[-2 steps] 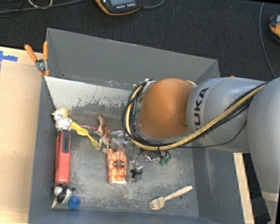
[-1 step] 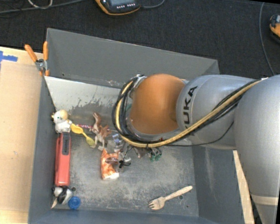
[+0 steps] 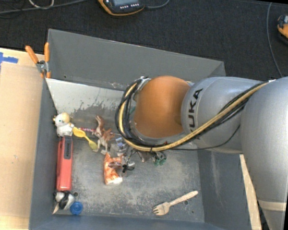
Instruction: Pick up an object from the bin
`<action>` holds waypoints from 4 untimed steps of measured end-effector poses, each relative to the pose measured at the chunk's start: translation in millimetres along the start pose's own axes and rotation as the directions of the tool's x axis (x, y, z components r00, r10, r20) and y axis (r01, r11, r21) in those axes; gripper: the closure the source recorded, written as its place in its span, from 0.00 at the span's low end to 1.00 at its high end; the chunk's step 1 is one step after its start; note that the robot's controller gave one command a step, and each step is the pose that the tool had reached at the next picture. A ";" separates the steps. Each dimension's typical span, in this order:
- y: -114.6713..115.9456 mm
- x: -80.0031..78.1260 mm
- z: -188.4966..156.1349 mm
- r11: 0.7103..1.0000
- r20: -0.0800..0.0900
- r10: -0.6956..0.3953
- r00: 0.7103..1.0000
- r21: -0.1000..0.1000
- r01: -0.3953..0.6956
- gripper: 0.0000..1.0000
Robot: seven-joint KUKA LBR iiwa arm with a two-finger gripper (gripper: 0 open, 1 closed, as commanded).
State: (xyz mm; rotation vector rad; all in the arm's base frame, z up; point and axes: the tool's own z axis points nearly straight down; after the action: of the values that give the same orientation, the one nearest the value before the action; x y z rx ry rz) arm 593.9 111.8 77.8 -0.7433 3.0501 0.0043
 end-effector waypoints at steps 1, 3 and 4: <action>4.4 1.3 -0.2 0.990 0.011 -0.144 0.990 0.007 0.144 1.00; 44.8 6.7 -28.9 0.866 0.010 -0.500 0.866 0.010 0.500 1.00; 22.2 6.4 -96.3 0.921 0.012 -0.389 0.921 0.008 0.389 1.00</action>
Offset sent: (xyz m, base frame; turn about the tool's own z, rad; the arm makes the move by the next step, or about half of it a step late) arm -0.0010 0.0098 -0.0078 -0.4288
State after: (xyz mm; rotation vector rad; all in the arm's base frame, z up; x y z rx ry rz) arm 577.9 128.3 174.1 -1.3270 2.8289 -0.0003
